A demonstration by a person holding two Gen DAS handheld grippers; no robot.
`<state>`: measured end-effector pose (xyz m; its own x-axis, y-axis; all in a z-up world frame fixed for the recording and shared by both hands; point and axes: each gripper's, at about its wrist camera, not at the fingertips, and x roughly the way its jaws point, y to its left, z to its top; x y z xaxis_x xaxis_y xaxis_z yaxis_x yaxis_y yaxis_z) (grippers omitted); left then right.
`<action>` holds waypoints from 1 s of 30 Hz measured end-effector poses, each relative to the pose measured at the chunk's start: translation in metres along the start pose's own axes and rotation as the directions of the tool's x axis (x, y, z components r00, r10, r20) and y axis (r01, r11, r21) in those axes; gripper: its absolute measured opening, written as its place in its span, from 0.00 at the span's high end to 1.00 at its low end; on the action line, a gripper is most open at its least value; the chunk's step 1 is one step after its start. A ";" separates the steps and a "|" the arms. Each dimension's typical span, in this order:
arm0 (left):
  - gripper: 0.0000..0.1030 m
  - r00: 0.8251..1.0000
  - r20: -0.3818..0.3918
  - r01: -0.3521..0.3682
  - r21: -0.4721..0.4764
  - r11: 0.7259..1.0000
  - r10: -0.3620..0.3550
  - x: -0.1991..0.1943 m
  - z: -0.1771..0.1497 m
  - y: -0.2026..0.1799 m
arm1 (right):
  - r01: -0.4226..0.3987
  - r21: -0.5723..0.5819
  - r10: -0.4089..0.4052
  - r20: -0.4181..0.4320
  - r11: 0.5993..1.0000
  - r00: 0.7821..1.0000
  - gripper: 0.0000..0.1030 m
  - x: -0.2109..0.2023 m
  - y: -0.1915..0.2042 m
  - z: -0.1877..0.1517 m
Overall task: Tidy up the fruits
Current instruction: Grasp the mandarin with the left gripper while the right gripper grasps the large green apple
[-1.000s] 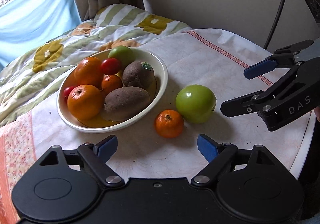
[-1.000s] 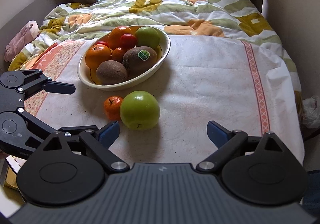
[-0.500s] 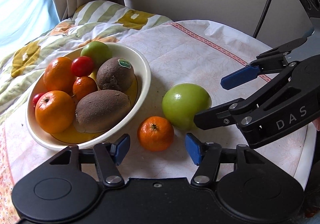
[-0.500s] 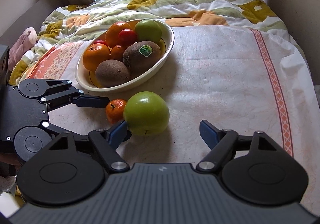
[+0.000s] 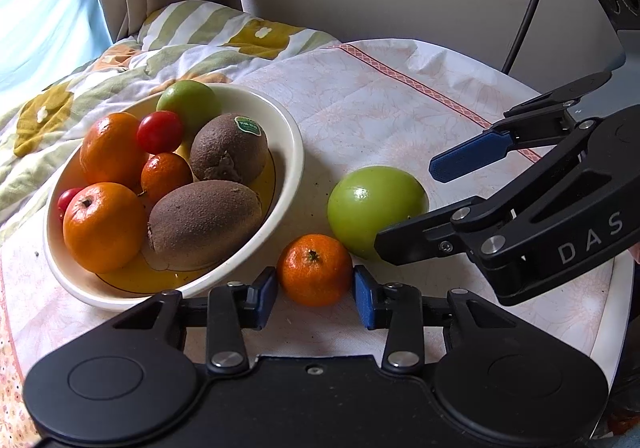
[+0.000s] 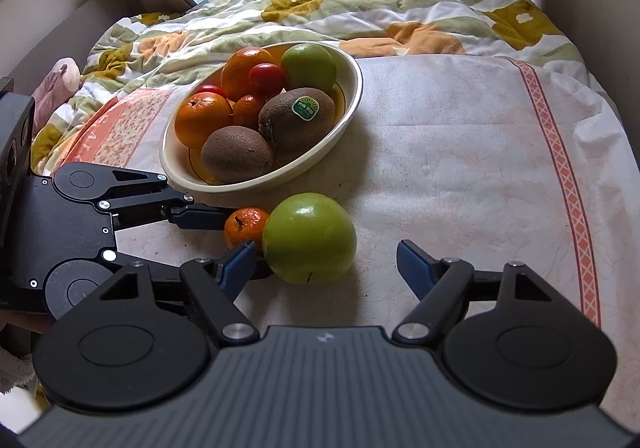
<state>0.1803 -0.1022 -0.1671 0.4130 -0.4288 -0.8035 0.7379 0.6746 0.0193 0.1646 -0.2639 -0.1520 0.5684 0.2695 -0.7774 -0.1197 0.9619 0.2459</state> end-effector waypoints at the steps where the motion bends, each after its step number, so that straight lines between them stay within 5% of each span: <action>1: 0.57 1.000 0.000 -0.002 -0.001 1.000 0.002 -0.001 0.000 0.000 | -0.001 -0.002 0.001 -0.001 1.000 1.000 0.13 0.001 0.001 0.000; 30: 0.57 0.994 -0.018 -0.107 -0.145 0.984 0.106 -0.037 -0.032 0.019 | -0.003 -0.064 0.002 -0.020 0.998 1.000 0.31 0.023 0.015 0.009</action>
<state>0.1623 -0.0542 -0.1563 0.4786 -0.3440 -0.8078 0.6043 0.7965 0.0188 0.1831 -0.2441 -0.1610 0.5521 0.2718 -0.7882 -0.1733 0.9621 0.2104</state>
